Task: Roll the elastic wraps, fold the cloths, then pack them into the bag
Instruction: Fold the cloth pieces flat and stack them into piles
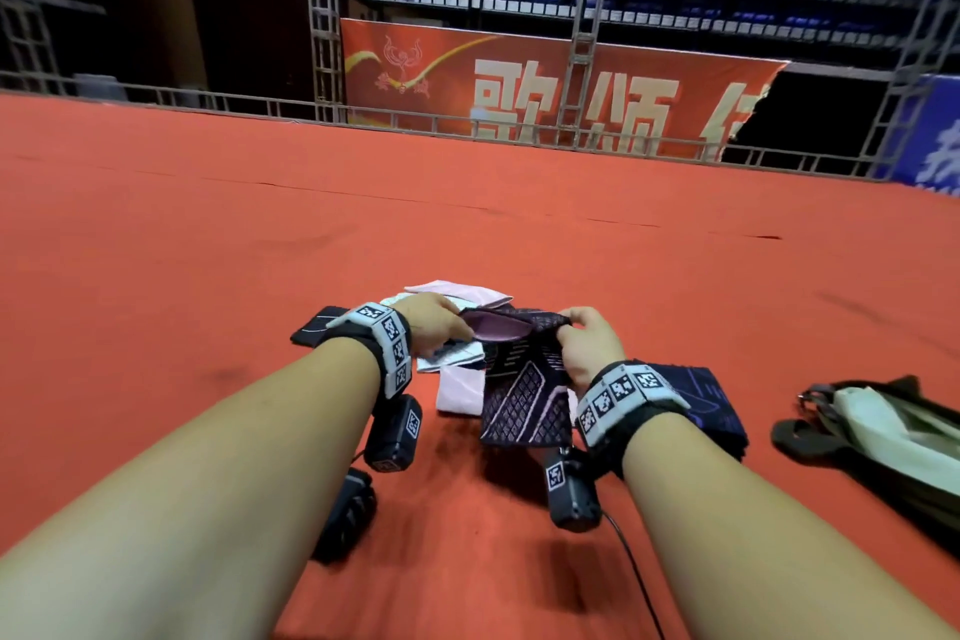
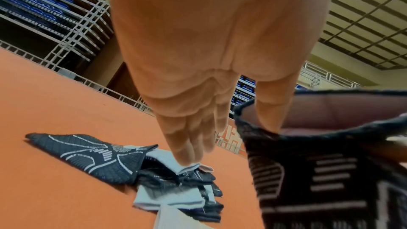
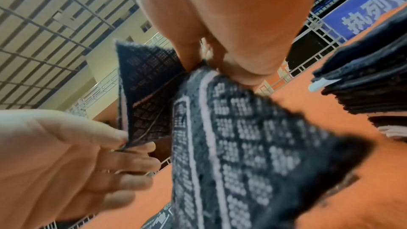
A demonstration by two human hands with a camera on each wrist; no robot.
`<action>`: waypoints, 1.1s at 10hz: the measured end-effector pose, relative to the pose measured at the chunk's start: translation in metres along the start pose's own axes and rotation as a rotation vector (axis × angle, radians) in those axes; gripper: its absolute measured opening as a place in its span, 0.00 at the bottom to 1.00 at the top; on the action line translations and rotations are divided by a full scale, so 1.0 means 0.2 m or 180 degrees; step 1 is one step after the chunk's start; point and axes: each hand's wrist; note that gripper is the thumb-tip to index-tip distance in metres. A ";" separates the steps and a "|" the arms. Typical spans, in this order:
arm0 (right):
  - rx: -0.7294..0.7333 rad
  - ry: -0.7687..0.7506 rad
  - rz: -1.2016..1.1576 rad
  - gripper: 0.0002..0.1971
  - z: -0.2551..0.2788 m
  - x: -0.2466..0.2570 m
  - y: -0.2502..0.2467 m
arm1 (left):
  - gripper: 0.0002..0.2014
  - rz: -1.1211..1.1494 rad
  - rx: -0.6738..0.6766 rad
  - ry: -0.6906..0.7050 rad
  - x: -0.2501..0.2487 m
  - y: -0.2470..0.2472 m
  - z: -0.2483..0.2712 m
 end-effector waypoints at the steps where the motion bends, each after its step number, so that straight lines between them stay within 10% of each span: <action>1: -0.0043 0.0025 -0.0375 0.13 0.04 0.01 -0.05 | 0.17 0.0579 0.0613 -0.0095 0.02 0.07 0.03; 5: -0.0059 0.1165 -0.0581 0.05 0.20 -0.19 -0.13 | 0.13 0.1566 0.0591 -0.0085 0.06 0.21 0.19; 7: 0.0499 0.1321 0.0459 0.08 0.38 -0.48 -0.14 | 0.12 0.0733 0.0698 -0.0738 0.35 0.47 0.25; 9: 0.0724 0.1331 0.0327 0.25 0.38 -0.61 -0.14 | 0.21 0.0191 0.0810 -0.0503 0.47 0.53 0.19; 11: 0.0985 0.1152 0.0495 0.23 0.34 -0.66 -0.19 | 0.22 -0.0145 0.1068 -0.0509 0.48 0.53 0.15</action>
Point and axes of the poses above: each hand's wrist, its own z-axis away from the middle knuckle, its own y-axis out of the palm, x = y × z, and after that the axes turned 3 degrees about -y, right-handed
